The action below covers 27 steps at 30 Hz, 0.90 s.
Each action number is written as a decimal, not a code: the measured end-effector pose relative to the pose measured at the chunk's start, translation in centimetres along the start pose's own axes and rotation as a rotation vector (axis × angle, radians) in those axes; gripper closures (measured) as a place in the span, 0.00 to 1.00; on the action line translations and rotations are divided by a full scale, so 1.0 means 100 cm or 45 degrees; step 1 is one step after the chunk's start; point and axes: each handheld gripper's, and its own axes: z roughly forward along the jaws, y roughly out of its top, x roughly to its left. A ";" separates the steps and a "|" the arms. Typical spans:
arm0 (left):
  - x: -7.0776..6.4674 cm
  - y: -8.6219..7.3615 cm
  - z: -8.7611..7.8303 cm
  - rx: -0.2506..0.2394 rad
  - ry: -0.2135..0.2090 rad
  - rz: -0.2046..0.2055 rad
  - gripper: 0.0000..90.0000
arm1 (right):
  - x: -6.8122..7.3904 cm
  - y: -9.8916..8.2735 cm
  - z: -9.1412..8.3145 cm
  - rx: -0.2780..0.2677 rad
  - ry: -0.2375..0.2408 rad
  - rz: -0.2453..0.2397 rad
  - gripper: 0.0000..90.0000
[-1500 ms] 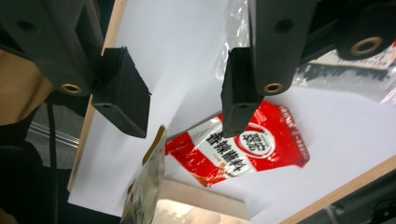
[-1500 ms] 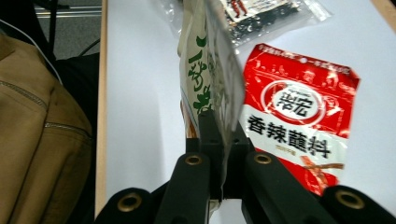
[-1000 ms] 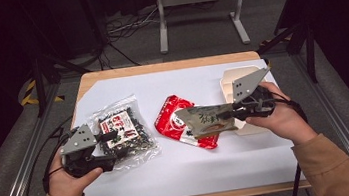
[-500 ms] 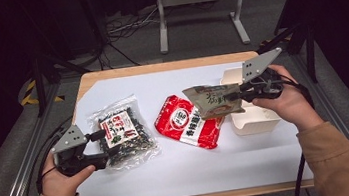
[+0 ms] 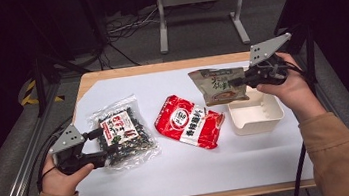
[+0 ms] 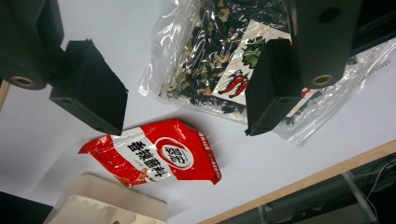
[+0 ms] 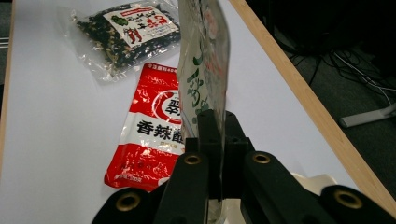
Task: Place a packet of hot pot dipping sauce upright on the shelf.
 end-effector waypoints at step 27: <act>0.003 -0.007 0.017 0.043 0.037 0.003 0.14 | -0.065 -0.030 -0.016 -0.121 -0.111 0.162 0.99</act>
